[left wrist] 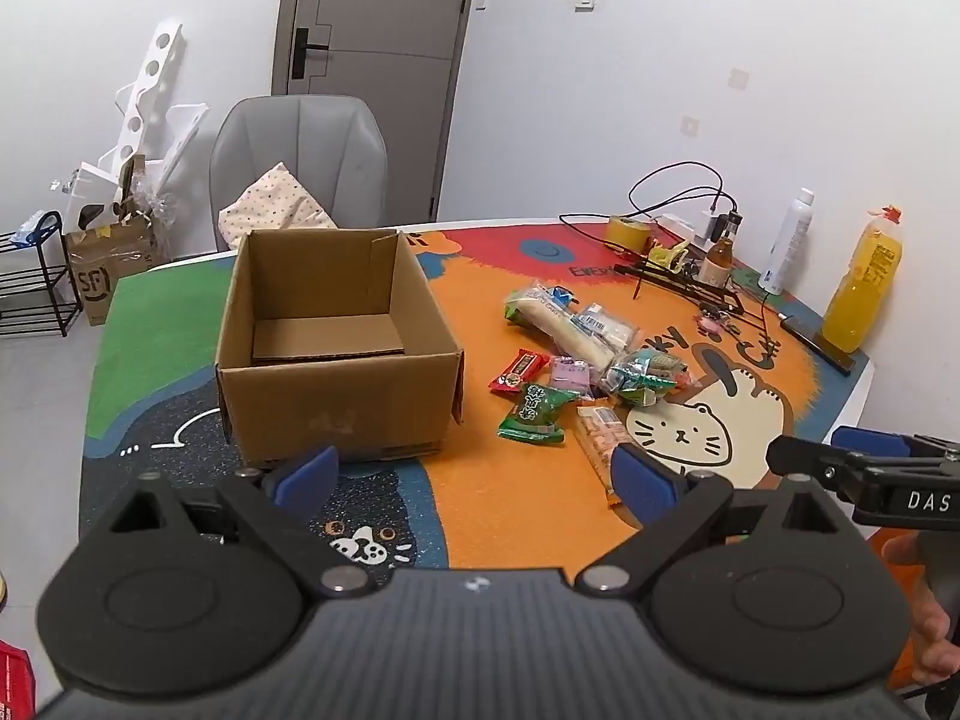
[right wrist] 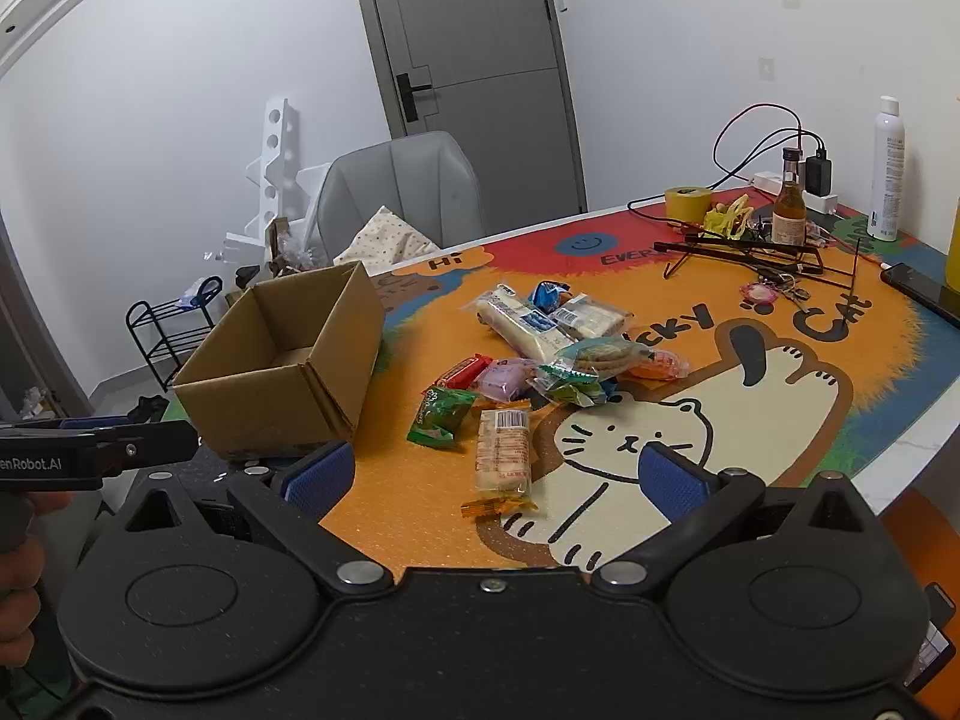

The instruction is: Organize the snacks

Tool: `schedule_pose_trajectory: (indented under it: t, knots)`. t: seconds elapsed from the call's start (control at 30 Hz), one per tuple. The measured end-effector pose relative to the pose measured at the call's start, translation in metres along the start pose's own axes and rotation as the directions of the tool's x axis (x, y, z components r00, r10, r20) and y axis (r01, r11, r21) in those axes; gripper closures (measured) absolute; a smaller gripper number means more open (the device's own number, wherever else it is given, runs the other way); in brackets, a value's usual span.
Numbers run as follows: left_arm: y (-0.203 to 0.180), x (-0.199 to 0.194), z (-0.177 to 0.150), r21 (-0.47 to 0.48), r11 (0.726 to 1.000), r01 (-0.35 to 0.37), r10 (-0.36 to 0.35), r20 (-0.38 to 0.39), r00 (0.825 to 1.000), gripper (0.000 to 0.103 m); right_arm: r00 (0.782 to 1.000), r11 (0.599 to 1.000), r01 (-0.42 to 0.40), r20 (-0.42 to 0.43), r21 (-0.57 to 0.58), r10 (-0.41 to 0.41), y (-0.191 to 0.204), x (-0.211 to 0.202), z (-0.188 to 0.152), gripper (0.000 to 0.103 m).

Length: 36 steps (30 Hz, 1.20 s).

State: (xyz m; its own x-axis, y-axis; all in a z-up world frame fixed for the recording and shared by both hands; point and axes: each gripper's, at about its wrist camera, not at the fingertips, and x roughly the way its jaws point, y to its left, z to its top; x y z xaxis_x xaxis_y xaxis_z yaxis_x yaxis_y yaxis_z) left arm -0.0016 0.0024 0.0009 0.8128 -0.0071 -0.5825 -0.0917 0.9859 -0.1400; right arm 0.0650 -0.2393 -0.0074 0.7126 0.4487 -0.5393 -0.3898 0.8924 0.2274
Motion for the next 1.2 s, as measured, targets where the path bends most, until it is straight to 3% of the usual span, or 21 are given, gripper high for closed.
schedule_pose_trajectory:
  t: [1.2]
  knots:
    - [0.0019,0.0037,-0.0038,0.001,1.0,0.008,-0.008,-0.003,1.0,0.006,1.0,1.0,0.006,-0.013,-0.025,-0.006,0.0043,0.0039,0.0021,0.0]
